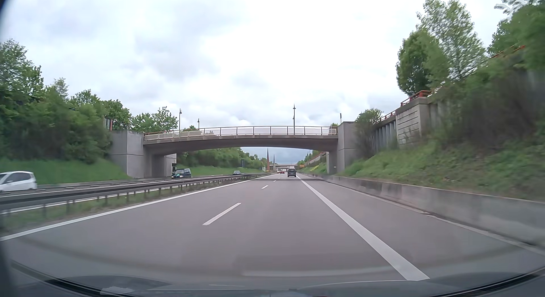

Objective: Follow the waypoints while adhering to traffic rules and regulations

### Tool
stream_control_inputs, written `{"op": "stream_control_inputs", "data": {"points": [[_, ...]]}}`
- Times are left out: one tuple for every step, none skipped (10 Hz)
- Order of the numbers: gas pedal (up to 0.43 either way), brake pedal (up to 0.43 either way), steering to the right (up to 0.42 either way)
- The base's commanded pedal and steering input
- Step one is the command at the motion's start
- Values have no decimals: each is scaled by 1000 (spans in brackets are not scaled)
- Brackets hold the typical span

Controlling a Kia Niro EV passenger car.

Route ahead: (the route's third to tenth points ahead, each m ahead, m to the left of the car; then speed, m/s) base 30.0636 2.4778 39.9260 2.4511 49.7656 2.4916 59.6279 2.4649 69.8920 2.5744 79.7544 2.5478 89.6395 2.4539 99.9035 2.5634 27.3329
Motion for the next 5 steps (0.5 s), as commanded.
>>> {"op": "stream_control_inputs", "data": {"points": [[228, 12, -1], [228, 12, -1], [248, 12, -1], [268, 12, -1], [268, 6, -1]]}}
